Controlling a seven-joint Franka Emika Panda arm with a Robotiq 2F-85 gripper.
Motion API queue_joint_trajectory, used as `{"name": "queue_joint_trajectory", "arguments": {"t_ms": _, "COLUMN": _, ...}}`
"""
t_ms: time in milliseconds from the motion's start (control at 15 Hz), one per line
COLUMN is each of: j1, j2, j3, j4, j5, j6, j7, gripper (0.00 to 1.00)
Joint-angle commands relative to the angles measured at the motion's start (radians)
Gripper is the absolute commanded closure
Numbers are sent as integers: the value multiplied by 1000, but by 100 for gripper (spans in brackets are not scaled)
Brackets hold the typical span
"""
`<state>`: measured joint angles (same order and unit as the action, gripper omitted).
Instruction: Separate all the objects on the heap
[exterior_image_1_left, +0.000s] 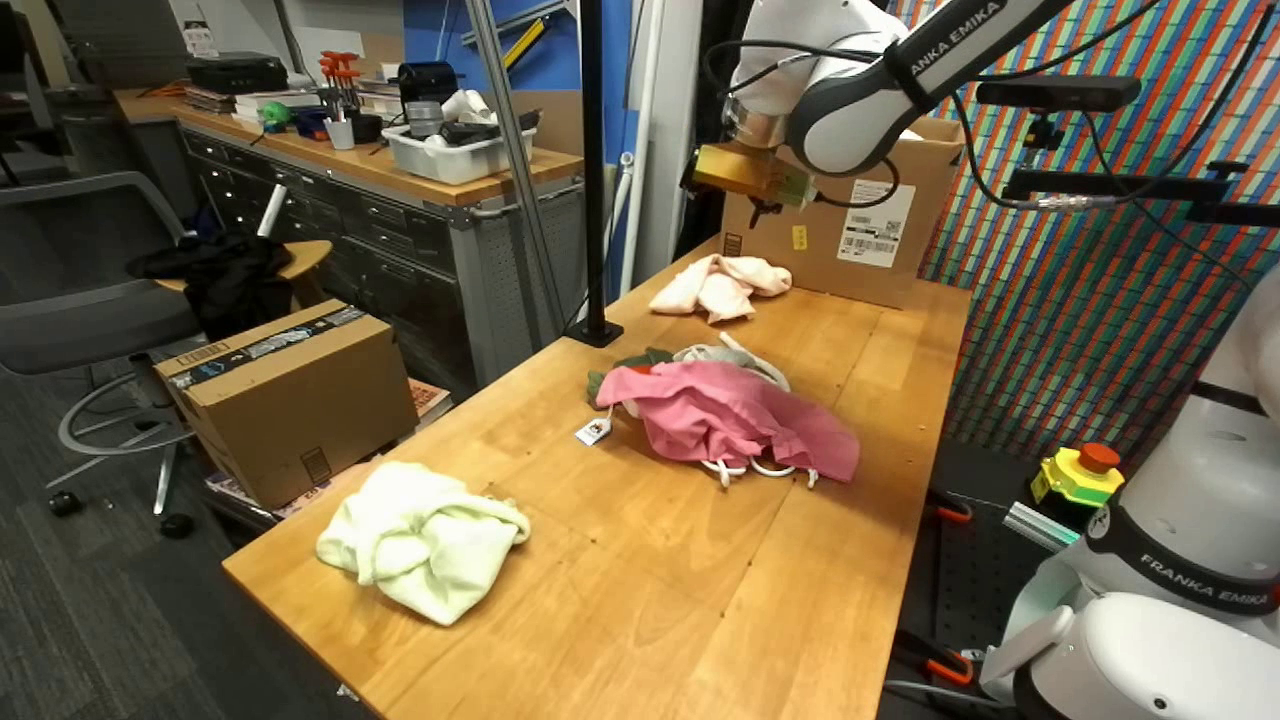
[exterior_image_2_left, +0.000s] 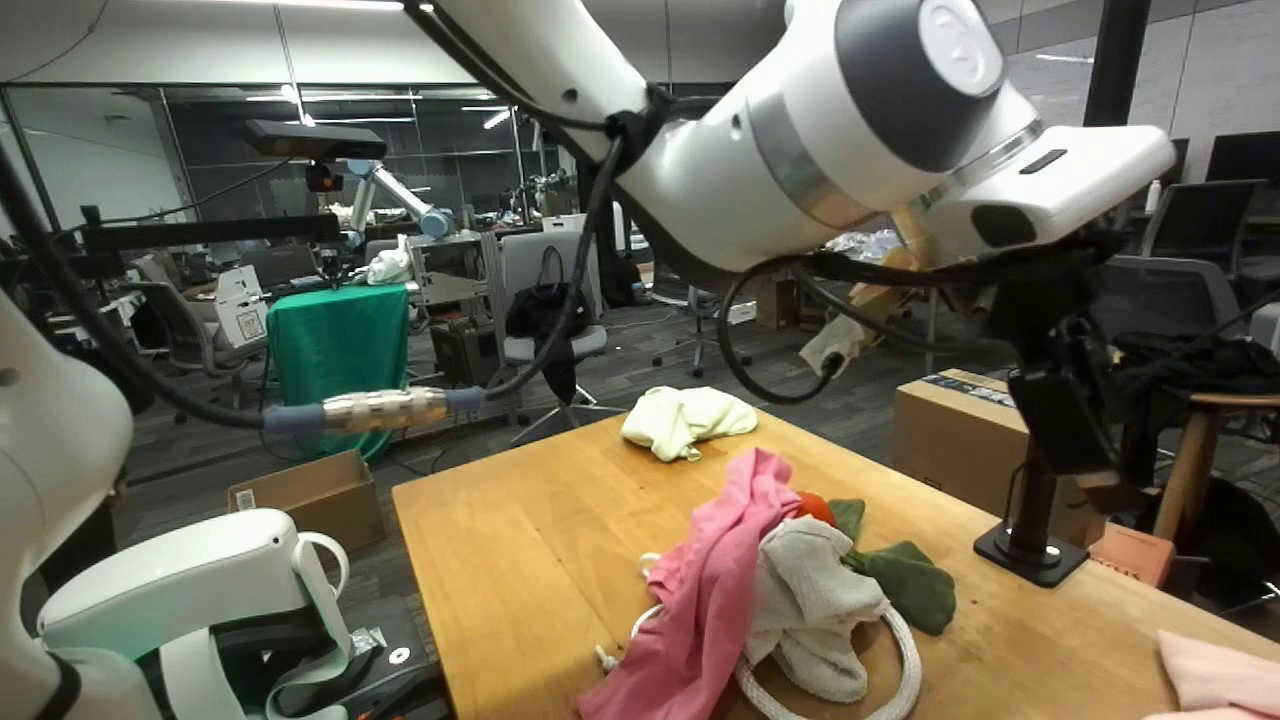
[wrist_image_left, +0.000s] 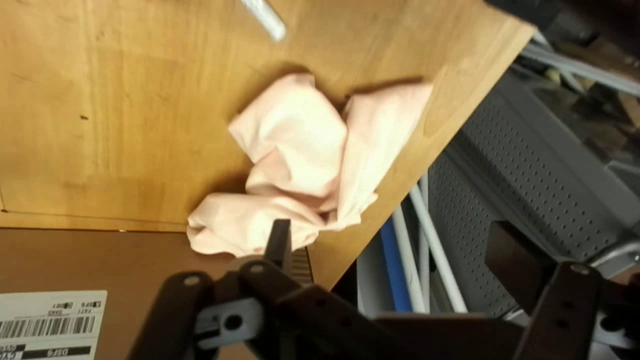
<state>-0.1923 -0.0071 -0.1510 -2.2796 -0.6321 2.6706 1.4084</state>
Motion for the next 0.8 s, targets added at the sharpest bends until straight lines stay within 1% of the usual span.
{"name": "queue_joint_trajectory", "arguments": {"t_ms": 0, "j1": 38, "j2": -134, "j3": 14, "j4": -165, "j5": 199, "j6": 11, "j7": -270, "gripper": 0}}
{"name": "queue_joint_trajectory", "arguments": {"t_ms": 133, "j1": 76, "j2": -173, "j3": 17, "j4": -227, "j5": 311, "j6": -9, "j7": -412, "gripper": 0}}
{"name": "queue_joint_trajectory", "arguments": {"t_ms": 200, "j1": 78, "j2": -184, "j3": 38, "j4": -257, "j5": 363, "j6": -15, "j7": -478, "gripper": 0}}
{"name": "queue_joint_trajectory", "arguments": {"t_ms": 400, "j1": 120, "j2": -212, "j3": 67, "j4": -310, "j5": 503, "j6": -73, "j7": -660, "gripper": 0}}
{"name": "queue_joint_trajectory", "arguments": {"t_ms": 533, "j1": 145, "j2": -218, "j3": 91, "j4": -330, "j5": 570, "j6": -124, "j7": -762, "gripper": 0}}
{"name": "queue_joint_trajectory", "arguments": {"t_ms": 733, "j1": 177, "j2": -207, "j3": 140, "j4": -333, "j5": 613, "j6": -216, "j7": -865, "gripper": 0}}
